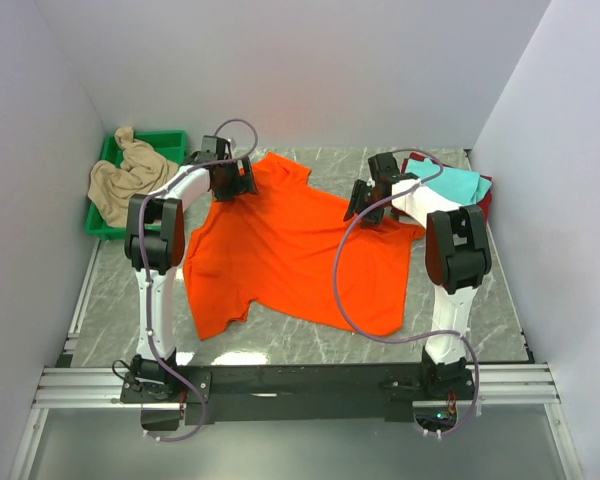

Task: Fold and stack the t-shirts
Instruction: Flatten the tshirt out

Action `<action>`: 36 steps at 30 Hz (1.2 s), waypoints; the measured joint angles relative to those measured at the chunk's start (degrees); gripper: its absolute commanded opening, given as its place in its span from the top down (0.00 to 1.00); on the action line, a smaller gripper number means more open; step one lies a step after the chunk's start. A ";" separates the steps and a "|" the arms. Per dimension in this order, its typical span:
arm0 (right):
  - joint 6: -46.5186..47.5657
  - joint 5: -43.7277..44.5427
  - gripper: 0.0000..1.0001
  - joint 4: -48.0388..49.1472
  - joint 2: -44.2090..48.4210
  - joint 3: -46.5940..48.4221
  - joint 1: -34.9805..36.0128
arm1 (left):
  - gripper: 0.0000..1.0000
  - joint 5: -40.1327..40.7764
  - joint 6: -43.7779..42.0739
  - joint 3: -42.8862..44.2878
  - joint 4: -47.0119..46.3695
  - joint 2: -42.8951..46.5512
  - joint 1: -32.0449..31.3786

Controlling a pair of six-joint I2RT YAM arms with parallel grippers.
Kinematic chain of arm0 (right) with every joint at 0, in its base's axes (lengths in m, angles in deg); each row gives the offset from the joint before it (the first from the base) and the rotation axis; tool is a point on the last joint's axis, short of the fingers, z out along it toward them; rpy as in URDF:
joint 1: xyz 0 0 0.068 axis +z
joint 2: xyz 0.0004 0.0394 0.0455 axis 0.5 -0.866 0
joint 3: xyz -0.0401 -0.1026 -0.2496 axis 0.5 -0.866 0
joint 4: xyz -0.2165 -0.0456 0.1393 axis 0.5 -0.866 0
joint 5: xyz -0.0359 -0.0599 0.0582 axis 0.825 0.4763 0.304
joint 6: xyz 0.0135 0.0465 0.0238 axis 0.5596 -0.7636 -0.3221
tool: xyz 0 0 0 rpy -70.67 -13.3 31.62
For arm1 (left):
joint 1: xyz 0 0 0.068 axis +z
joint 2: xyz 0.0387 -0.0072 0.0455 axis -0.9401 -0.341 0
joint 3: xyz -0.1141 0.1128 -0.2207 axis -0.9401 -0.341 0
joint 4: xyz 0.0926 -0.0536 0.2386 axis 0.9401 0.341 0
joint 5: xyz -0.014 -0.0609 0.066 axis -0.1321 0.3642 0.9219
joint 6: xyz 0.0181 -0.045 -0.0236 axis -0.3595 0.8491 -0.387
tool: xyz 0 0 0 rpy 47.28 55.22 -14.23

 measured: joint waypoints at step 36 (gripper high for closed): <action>-1.01 -0.61 0.42 0.66 10.60 -17.99 7.02 | 0.13 -0.31 0.42 -15.41 -2.64 9.64 0.35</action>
